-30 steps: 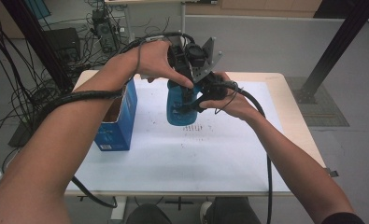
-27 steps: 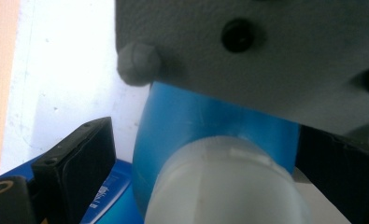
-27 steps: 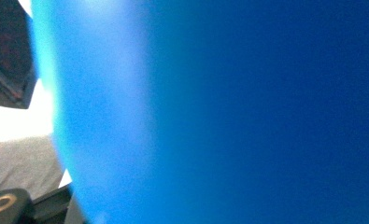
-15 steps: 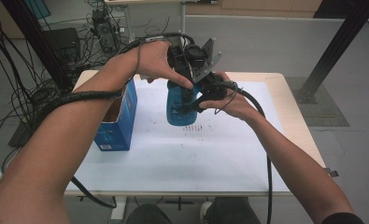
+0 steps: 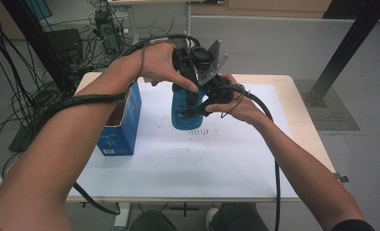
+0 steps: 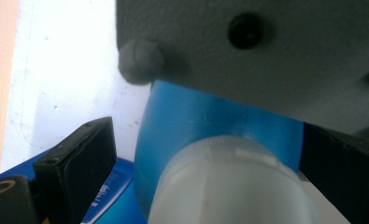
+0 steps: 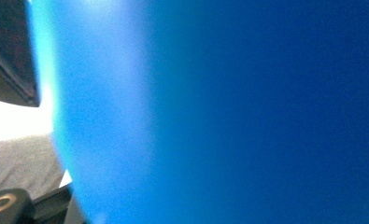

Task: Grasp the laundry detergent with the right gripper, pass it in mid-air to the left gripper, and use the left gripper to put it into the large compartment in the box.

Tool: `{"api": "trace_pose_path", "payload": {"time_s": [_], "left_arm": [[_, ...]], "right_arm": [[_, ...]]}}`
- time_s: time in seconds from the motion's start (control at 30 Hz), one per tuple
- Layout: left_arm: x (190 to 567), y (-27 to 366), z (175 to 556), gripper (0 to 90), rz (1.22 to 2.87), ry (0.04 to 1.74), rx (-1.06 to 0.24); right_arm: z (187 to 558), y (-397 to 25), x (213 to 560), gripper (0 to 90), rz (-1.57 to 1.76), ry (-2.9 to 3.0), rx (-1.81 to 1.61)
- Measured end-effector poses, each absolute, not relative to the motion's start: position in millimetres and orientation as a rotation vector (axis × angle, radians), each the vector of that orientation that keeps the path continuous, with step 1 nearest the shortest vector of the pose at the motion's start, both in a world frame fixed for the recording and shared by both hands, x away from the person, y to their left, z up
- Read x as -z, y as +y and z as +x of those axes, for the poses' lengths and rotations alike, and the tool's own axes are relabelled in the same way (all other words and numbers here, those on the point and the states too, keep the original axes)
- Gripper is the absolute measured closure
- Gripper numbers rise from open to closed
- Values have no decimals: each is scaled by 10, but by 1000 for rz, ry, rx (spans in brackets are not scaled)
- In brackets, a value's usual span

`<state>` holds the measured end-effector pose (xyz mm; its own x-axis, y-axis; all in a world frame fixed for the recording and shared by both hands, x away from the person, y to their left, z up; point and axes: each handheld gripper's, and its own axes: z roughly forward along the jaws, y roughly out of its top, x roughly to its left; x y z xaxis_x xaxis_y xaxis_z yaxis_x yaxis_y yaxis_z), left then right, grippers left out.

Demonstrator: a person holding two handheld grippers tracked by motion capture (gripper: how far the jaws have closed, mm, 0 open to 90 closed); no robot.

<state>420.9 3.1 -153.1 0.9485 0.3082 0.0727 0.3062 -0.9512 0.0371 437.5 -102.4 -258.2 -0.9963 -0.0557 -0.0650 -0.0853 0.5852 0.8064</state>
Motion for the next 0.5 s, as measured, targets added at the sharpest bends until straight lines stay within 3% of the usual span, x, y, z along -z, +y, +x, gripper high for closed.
{"api": "trace_pose_path", "payload": {"time_s": [0.5], "left_arm": [[1536,-2,4183,218,3096,429,-170]], "right_arm": [[4362,-1030,2572,434,-123,2763,-1417]]}}
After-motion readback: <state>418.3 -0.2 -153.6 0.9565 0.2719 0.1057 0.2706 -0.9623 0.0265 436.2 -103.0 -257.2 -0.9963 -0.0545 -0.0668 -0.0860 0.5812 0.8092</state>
